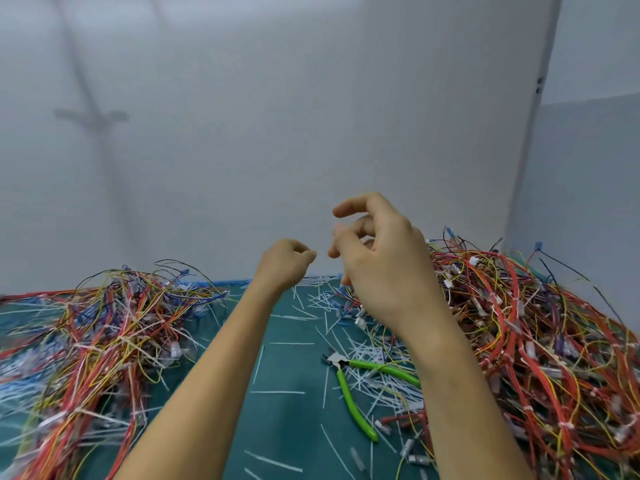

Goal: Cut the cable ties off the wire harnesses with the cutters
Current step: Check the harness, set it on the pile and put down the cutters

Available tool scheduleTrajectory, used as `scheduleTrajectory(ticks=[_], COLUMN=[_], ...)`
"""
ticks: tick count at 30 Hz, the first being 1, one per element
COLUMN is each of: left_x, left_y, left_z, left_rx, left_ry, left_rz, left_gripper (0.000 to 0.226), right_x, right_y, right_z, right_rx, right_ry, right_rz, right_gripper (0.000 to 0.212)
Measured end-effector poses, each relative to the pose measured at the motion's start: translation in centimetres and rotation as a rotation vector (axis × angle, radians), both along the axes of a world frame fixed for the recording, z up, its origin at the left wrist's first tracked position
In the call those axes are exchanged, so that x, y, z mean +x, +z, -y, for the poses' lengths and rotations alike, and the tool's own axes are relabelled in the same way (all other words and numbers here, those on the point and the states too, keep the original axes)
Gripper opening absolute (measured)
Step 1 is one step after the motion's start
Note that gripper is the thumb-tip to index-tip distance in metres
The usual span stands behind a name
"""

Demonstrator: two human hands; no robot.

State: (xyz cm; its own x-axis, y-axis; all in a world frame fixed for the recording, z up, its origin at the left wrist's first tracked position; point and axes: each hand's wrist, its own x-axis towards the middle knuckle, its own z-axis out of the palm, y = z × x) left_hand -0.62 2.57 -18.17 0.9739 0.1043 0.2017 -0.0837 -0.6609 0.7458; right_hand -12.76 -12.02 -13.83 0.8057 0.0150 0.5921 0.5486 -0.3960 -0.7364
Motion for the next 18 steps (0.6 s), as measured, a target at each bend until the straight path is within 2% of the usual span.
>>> scheduleTrajectory(ticks=[3,5,7,9,12,14,18], left_x=[0.6,0.2,-0.5,-1.4,-2.5,-2.9,-3.8], left_y=[-2.0,-3.6,-5.1,-6.2,-6.9,-6.5,-5.0], left_z=[-4.8,-7.5,-8.9,-9.7,-10.1,-10.5,-11.0], left_rx=[0.261,0.429,0.476,0.422,0.492,0.621,0.757], left_ry=[0.174,0.352,0.530,0.639,0.663,0.617,0.614], left_rz=[-0.039,-0.123,-0.180,-0.116,0.009,-0.033,-0.130], left_gripper=[0.013,0.020,0.034,0.046,0.059,0.056,0.049], right_x=[0.3,0.5,0.7,0.9,1.1,1.2,1.4], right_y=[-0.4,-0.7,-0.9,-1.1,-1.3,-1.5,-1.8], right_z=[-0.2,-0.3,-0.5,-0.6,-0.9,-0.9,-1.0], right_rx=[-0.032,-0.061,-0.083,-0.099,-0.123,-0.153,-0.225], right_ry=[-0.014,-0.021,-0.026,-0.030,-0.027,-0.025,-0.033], right_rz=[-0.015,-0.017,-0.021,-0.024,-0.036,-0.049,-0.057], right_gripper=[0.016,0.016,0.016,0.016,0.016,0.016,0.017])
